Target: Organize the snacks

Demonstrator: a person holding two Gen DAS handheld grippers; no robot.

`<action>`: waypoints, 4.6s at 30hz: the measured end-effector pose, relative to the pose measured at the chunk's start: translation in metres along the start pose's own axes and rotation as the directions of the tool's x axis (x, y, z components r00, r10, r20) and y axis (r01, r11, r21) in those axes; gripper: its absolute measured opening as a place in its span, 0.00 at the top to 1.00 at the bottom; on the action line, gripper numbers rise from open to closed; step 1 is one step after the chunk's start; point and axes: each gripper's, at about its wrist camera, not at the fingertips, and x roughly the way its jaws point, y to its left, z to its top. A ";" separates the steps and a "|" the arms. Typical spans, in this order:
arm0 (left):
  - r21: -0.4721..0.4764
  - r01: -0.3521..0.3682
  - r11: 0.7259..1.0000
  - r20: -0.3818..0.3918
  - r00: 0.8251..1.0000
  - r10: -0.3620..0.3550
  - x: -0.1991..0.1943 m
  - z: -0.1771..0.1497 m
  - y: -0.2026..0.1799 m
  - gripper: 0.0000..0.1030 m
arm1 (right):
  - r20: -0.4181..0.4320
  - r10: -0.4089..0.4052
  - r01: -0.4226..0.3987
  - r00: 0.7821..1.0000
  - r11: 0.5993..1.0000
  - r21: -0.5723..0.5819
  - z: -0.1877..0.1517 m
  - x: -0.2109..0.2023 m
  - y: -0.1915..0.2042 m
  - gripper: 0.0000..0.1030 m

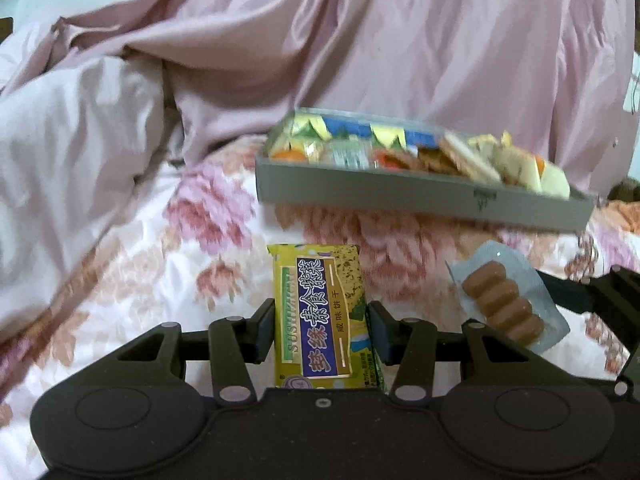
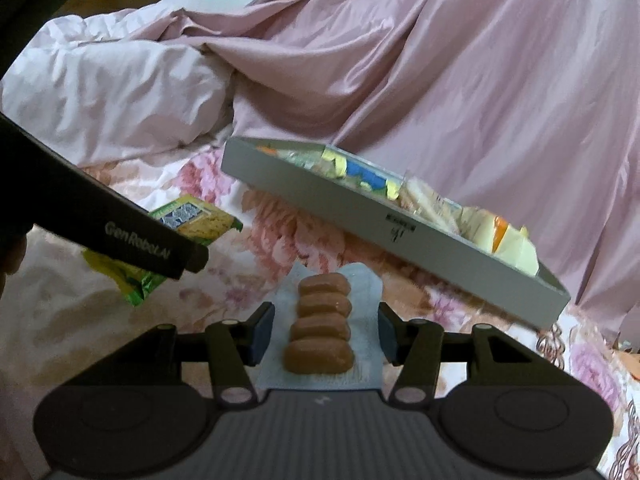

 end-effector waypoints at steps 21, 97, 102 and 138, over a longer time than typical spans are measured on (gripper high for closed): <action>0.043 -0.006 0.999 0.155 0.988 -0.001 0.011 0.076 -0.010 0.51 | 0.154 -0.077 0.089 0.985 0.993 -0.072 0.042 0.016 -0.028 0.43; -0.164 -0.020 0.986 0.200 0.978 0.053 0.050 0.132 0.012 0.01 | 0.199 -0.116 0.098 0.973 0.990 0.098 0.111 0.071 -0.092 0.00; -0.154 -0.048 0.987 0.209 0.975 0.080 0.036 0.126 0.012 0.01 | 0.202 -0.135 0.111 0.970 0.986 0.125 0.111 0.056 -0.096 0.00; -0.166 -0.155 0.974 0.224 0.956 0.191 -0.058 0.068 0.006 0.01 | 0.181 -0.195 0.136 0.964 0.945 0.298 0.092 -0.046 -0.112 0.00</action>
